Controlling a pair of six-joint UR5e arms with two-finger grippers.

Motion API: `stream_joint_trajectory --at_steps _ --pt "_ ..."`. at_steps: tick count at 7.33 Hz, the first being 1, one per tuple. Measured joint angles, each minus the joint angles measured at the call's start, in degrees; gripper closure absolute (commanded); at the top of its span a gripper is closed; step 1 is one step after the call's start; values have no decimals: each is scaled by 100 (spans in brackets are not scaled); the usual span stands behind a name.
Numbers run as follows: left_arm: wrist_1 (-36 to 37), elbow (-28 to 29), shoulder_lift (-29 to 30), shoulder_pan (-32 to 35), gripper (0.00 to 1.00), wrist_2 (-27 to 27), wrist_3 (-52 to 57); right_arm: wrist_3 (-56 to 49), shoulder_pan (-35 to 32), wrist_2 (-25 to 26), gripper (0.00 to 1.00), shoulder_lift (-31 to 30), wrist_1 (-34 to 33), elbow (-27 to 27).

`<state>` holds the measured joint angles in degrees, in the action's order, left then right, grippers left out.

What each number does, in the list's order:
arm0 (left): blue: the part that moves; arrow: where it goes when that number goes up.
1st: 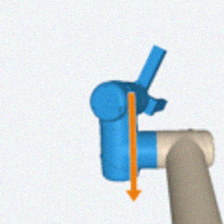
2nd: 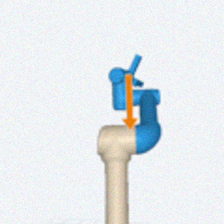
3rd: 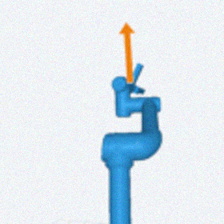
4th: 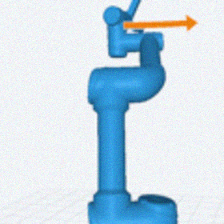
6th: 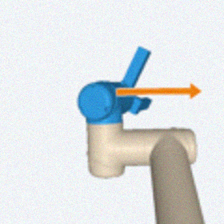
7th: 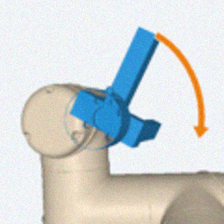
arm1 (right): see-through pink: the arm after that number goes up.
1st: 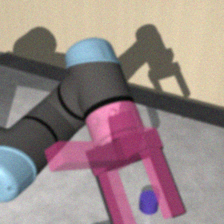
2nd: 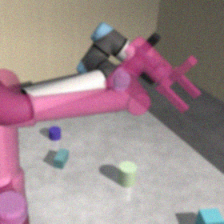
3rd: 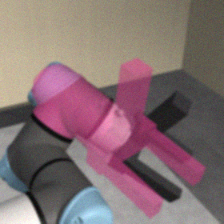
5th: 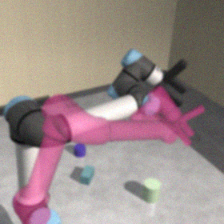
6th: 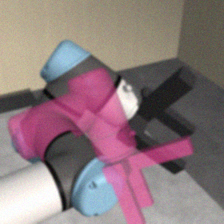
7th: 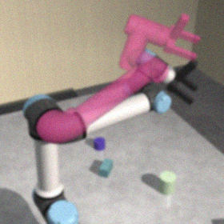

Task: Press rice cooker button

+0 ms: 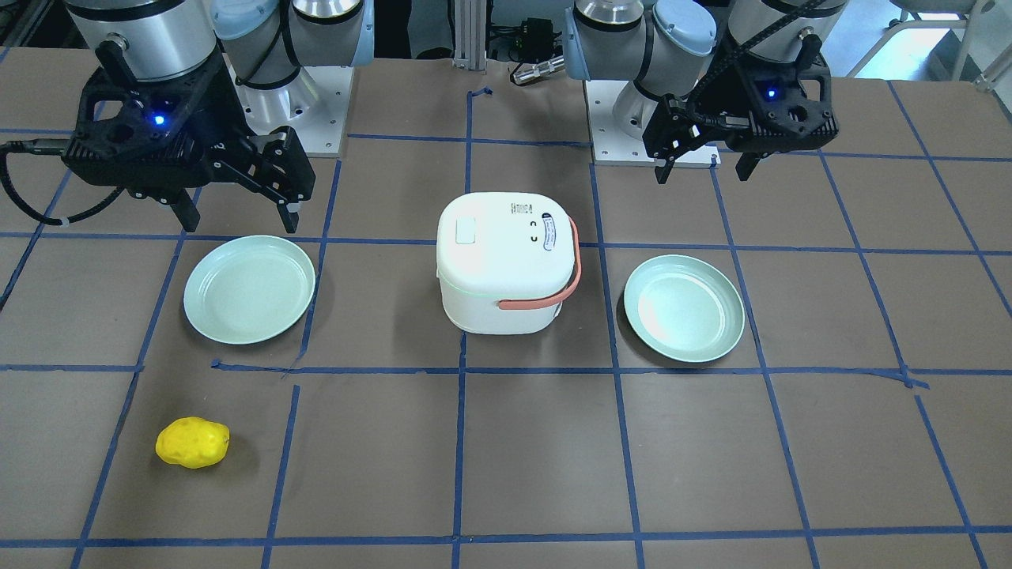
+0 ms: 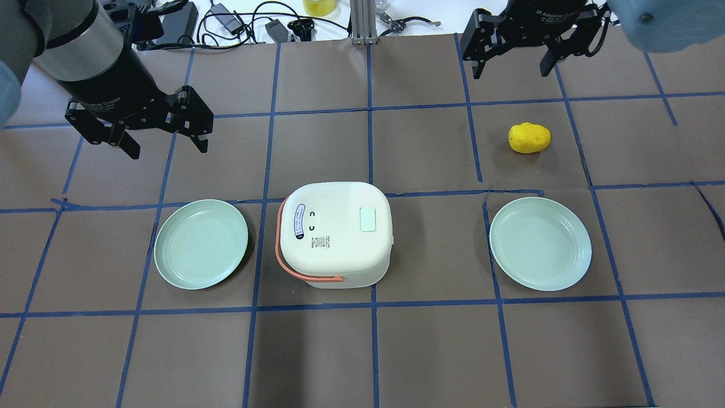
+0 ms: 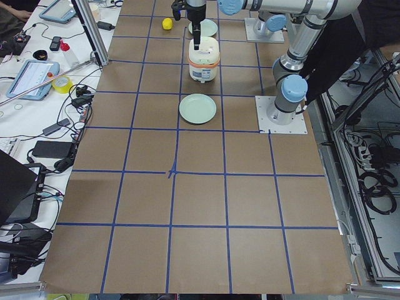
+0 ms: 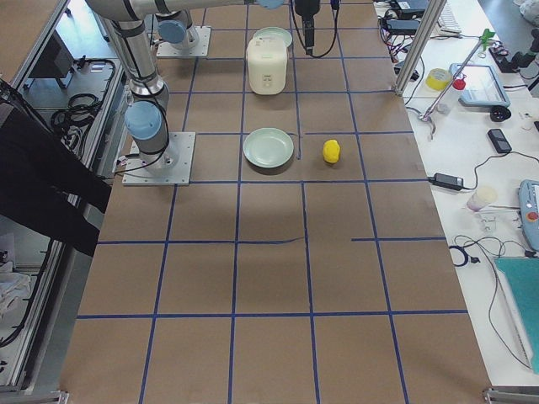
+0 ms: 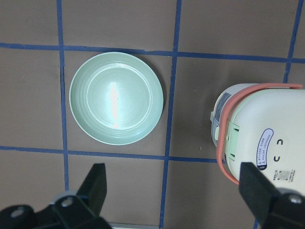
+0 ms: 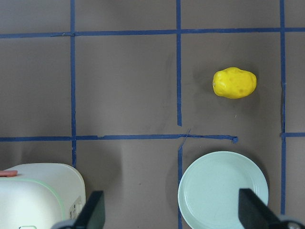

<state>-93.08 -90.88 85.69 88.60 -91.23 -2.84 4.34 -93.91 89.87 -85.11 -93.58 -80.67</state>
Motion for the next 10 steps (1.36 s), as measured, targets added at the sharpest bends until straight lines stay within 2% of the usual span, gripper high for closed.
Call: stream_joint_trajectory --at_steps 4,5,6,7,8,9,10 --pt "0 0 0 0 0 0 -2 6 -29 0 1 -12 16 -42" --pt "0 0 0 0 0 0 -2 8 -37 0 13 -17 21 -47" --pt "0 0 0 0 0 0 0 16 -83 -2 52 -23 23 -54" --pt "0 0 0 0 0 0 0 64 -215 1 86 -27 24 -54" --pt "0 0 0 0 0 0 -1 165 -386 13 95 -29 26 -41" --pt "0 0 0 0 0 0 1 234 -513 16 100 -31 36 -32" --pt "0 0 0 0 0 0 2 271 -633 15 100 -22 47 -48"
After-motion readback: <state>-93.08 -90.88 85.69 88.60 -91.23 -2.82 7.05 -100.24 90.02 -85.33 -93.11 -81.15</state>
